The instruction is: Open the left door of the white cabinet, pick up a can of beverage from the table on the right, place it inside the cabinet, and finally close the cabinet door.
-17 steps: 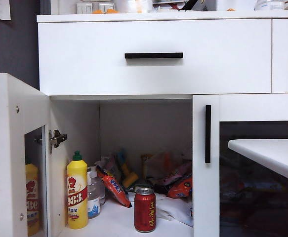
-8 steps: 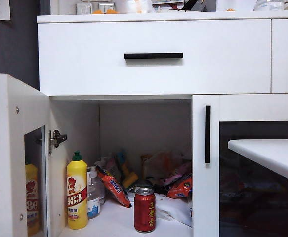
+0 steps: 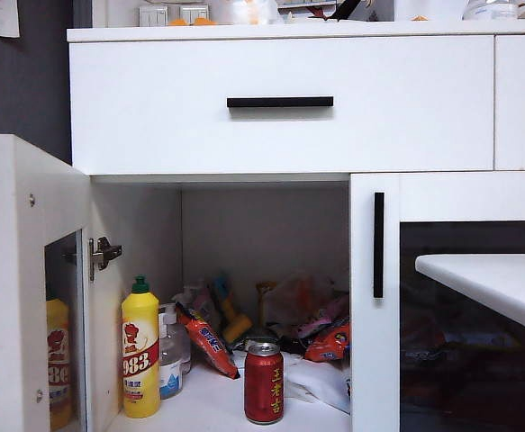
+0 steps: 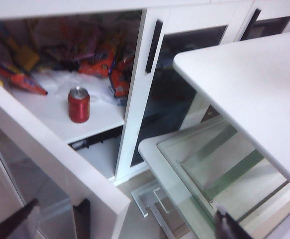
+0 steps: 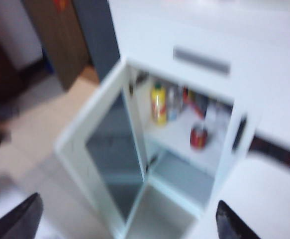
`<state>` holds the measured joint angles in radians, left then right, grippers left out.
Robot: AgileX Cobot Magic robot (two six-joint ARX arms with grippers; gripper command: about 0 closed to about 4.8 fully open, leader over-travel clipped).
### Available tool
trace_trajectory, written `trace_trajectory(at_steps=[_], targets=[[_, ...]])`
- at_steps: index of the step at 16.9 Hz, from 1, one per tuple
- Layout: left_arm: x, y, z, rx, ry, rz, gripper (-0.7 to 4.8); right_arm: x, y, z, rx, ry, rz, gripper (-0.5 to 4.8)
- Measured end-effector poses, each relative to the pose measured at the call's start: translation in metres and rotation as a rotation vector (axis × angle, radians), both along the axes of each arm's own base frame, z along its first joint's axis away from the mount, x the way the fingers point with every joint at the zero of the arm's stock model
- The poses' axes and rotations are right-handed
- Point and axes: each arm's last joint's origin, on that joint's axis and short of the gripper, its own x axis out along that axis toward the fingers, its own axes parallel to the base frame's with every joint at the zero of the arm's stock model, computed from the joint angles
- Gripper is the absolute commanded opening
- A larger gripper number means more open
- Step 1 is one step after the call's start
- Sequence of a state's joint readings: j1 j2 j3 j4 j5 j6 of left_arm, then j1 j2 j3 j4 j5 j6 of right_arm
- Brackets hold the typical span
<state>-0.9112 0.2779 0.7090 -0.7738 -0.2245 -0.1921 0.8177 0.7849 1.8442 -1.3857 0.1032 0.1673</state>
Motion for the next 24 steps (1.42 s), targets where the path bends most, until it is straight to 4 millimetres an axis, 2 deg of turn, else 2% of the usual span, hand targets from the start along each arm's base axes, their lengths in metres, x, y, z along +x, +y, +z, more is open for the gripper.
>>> trace_trajectory(at_steps=[2,4,9,12,14,17,18,19,20,22,24], targets=[[0.001,-0.001,-0.003,0.004,0.008,0.002,4.79,-0.002,-0.003,-0.032,-0.016,0.036,-0.004,4.79],[0.002,-0.001,-0.004,0.018,0.003,0.034,4.79,0.007,0.008,-0.064,-0.045,0.068,-0.006,4.79],[0.006,0.003,-0.006,0.013,-0.012,0.234,4.79,0.043,0.054,-0.129,0.032,0.104,0.167,4.79],[0.012,-0.004,-0.022,0.035,0.012,0.257,4.79,0.066,0.083,-0.163,0.051,0.153,0.265,4.79],[0.019,-0.014,-0.043,0.076,0.039,0.264,4.79,0.079,0.098,-0.171,0.083,0.14,0.302,4.79],[0.027,-0.023,-0.062,0.063,0.057,0.293,4.79,0.087,0.11,-0.169,0.11,0.136,0.358,4.79],[0.029,-0.025,-0.067,0.016,0.084,0.344,3.82,0.088,0.111,-0.168,0.121,0.126,0.366,4.79],[0.03,-0.024,-0.067,-0.029,0.095,0.404,1.99,0.088,0.111,-0.166,0.132,0.114,0.374,4.79],[0.031,-0.023,-0.066,-0.083,0.099,0.471,1.08,0.088,0.111,-0.166,0.138,0.109,0.378,4.79],[0.032,-0.023,-0.065,-0.107,0.088,0.513,0.08,0.087,0.11,-0.165,0.14,0.105,0.378,4.79],[0.033,-0.024,-0.064,-0.123,0.059,0.504,-0.06,0.087,0.111,-0.165,0.139,0.106,0.379,4.79]])
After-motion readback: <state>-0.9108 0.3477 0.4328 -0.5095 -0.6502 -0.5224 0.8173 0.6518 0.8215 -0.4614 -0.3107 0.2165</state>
